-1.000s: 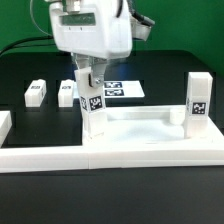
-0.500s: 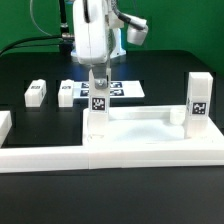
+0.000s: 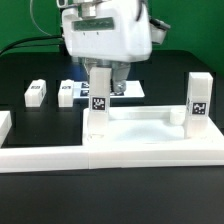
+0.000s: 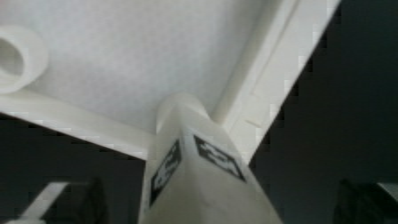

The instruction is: Assemble desk

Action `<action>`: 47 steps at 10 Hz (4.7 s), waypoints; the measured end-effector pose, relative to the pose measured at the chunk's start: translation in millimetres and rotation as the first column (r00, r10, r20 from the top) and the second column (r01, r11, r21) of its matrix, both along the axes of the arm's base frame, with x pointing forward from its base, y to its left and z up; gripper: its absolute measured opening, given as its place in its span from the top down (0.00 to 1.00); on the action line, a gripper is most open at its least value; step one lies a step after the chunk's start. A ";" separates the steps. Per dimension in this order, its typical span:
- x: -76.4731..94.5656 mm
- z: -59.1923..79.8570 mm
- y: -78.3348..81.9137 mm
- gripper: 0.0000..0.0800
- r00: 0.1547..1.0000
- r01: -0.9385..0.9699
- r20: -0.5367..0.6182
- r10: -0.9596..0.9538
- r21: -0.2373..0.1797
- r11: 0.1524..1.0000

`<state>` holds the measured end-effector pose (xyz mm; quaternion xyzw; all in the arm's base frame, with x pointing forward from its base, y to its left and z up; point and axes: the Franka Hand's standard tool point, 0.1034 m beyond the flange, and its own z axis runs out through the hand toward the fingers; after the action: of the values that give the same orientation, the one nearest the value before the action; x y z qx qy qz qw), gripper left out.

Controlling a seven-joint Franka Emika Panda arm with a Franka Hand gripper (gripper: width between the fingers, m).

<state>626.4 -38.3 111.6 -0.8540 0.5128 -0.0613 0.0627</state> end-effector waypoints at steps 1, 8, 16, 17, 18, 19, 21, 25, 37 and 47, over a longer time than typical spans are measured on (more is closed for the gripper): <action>-0.1 -0.4 -0.7 0.19 0.999 -0.050 0.002 0.050 -0.009 0.999; -2.6 -1.2 -9.6 0.34 0.838 -0.545 -0.031 0.544 -0.083 0.834; -1.0 -3.2 -7.7 0.64 0.961 0.275 -0.050 -0.273 0.024 0.961; -0.6 -3.5 -5.3 0.64 0.907 0.420 -0.065 -0.416 0.054 0.906; 0.4 -3.7 -4.5 0.64 0.843 0.537 -0.079 -0.532 0.082 0.840; 0.3 -3.8 -4.3 0.64 0.853 0.521 -0.077 -0.515 0.080 0.850; 0.3 -3.6 -5.0 0.63 0.906 0.423 -0.064 -0.419 0.067 0.904; -4.8 -1.8 -9.2 0.20 0.973 -0.229 -0.031 0.229 -0.006 0.973; -2.6 -1.9 -10.8 0.64 0.876 -0.481 -0.072 0.477 -0.050 0.875; 2.6 -1.7 -8.5 0.34 0.967 0.253 -0.056 -0.251 0.038 0.967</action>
Offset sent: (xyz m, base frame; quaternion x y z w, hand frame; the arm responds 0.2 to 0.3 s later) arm 0.0000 0.0000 0.0000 0.0000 0.0000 -0.1938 0.9810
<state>629.0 -46.8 109.8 -0.7816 0.6197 -0.0358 0.0606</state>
